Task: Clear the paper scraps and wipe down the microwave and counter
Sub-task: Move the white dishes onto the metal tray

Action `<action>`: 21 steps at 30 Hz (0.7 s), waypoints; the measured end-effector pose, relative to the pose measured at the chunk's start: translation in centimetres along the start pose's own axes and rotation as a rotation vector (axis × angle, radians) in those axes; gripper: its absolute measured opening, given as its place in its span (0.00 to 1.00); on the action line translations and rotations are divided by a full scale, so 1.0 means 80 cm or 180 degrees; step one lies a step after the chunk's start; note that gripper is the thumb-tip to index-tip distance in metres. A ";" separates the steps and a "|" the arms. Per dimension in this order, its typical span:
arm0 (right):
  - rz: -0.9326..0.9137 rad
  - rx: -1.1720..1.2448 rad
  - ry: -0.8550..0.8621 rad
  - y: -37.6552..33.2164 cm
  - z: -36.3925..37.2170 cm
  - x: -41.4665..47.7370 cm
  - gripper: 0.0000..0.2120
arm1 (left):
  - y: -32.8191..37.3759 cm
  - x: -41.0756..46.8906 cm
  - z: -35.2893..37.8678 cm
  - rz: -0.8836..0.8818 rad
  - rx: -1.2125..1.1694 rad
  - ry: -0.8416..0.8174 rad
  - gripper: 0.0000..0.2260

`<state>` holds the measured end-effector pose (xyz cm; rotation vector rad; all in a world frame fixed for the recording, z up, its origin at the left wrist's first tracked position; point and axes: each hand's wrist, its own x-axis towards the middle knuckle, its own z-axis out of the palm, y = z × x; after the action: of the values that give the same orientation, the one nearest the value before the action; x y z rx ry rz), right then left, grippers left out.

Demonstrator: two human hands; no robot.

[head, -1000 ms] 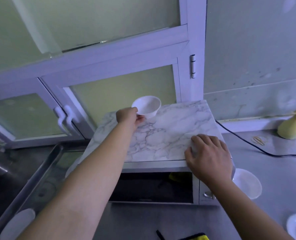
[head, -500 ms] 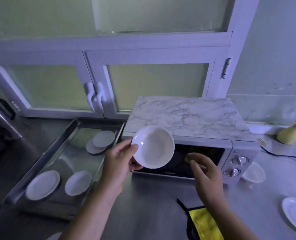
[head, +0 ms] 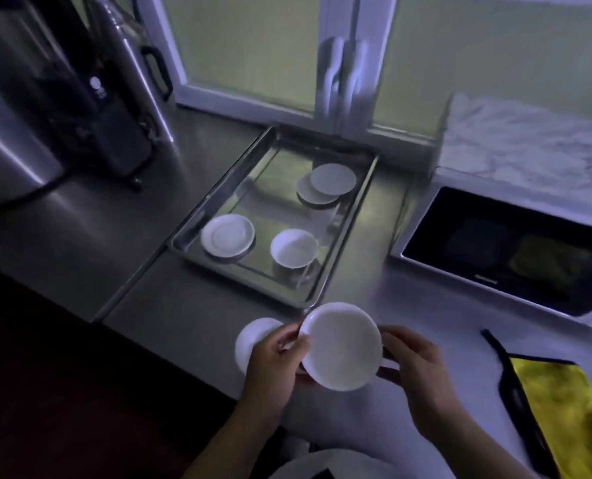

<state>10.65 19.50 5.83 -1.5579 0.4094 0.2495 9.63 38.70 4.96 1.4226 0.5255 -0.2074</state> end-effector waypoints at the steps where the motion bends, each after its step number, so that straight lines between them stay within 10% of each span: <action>1: 0.0100 -0.0046 -0.0082 0.006 0.014 0.003 0.15 | -0.008 0.006 -0.016 -0.0051 0.0062 0.0058 0.10; 13: 0.0651 -0.1104 -0.0391 0.062 0.151 0.069 0.14 | -0.067 0.065 -0.130 -0.0285 0.0209 0.0436 0.21; 21: 0.0728 -0.1522 -0.0440 0.080 0.168 0.072 0.21 | -0.081 0.087 -0.154 -0.0047 0.1720 0.0405 0.21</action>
<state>14.54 32.32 -2.80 -1.9460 0.4393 0.6670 10.10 50.86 -4.74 1.9674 0.6118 -0.2859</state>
